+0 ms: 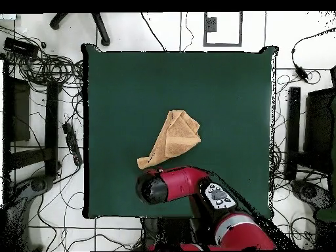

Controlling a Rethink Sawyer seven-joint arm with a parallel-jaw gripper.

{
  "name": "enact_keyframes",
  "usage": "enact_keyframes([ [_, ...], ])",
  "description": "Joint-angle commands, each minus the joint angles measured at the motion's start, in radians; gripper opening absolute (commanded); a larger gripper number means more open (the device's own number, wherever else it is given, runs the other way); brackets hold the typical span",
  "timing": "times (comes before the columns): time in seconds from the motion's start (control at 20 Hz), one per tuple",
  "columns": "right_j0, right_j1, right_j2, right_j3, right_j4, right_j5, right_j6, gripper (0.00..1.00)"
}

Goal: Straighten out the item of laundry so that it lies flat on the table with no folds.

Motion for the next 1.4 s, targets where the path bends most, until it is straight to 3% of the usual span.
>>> enact_keyframes([
  [0.05, 0.033, 0.053, 0.149, -0.143, -0.018, 0.128, -0.047, 1.0],
  [0.7, 0.019, 0.097, 0.206, -0.268, -0.061, 0.18, -0.117, 1.0],
  [1.4, -0.027, -0.002, 0.282, -0.278, -0.082, 0.412, -0.212, 1.0],
])
